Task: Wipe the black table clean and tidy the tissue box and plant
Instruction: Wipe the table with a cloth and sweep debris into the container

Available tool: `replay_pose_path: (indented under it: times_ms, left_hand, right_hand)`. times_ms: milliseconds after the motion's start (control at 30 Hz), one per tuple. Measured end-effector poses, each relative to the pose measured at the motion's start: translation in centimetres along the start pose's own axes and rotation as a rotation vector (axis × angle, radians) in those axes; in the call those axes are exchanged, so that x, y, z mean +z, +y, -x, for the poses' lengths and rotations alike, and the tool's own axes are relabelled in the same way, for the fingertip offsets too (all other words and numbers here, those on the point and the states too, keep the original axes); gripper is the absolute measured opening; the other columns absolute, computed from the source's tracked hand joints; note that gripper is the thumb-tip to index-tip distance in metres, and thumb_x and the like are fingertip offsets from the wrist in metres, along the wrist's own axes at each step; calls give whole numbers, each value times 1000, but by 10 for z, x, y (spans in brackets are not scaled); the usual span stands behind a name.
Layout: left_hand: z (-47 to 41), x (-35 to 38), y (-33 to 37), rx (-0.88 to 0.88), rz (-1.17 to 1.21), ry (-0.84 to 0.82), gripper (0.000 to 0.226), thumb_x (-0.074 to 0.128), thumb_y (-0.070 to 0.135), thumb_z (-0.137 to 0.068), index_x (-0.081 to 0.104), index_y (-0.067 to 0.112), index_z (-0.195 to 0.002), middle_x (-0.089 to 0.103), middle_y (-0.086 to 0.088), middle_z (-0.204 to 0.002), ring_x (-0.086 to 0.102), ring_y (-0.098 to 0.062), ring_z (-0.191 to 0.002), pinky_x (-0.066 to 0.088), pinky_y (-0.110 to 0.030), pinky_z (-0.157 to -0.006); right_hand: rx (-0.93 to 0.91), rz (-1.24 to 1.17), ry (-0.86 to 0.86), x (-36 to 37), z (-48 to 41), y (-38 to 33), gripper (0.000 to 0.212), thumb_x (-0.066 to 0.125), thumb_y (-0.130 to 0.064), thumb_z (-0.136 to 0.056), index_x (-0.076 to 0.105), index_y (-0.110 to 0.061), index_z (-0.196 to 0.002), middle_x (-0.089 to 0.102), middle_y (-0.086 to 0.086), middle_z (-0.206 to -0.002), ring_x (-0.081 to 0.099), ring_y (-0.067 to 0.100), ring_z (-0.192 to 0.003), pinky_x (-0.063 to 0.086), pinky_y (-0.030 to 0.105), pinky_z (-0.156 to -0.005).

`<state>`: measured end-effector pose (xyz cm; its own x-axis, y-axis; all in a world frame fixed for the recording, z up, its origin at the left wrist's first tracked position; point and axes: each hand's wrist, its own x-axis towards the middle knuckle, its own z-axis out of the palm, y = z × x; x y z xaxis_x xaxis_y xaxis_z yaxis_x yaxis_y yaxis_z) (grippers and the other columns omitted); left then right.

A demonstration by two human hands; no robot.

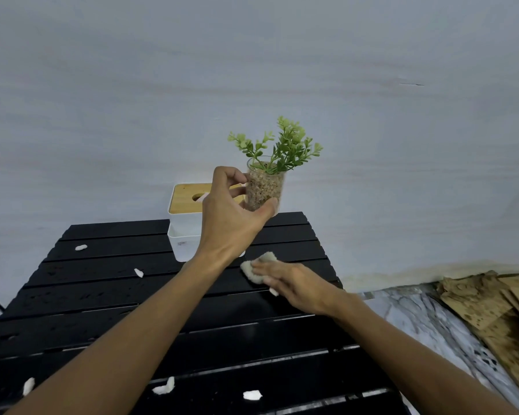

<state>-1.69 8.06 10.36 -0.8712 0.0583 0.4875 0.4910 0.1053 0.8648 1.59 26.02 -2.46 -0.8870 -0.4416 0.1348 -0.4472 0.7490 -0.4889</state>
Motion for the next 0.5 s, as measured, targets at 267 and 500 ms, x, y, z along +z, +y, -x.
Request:
replay_pose_path:
  times_ms: [267, 500]
  left_hand:
    - [-3, 26, -14, -52, -68, -52, 58, 85, 19, -67, 40, 16, -102, 55, 6, -105, 63, -3, -94, 56, -21, -65]
    - [-11, 62, -41, -79, -177, -88, 56, 82, 23, -71, 37, 11, -101, 52, 2, -100, 54, -1, -79, 46, -28, -59]
  right_hand:
    - [201, -270, 136, -23, 41, -23, 32, 42, -30, -110, 64, -26, -133, 65, -8, -61, 63, 0, -57, 51, 15, -59]
    - [417, -41, 303, -21, 37, 14, 30, 44, -26, -108, 64, -21, -130, 67, -6, -125, 65, 16, -112, 49, 22, -91]
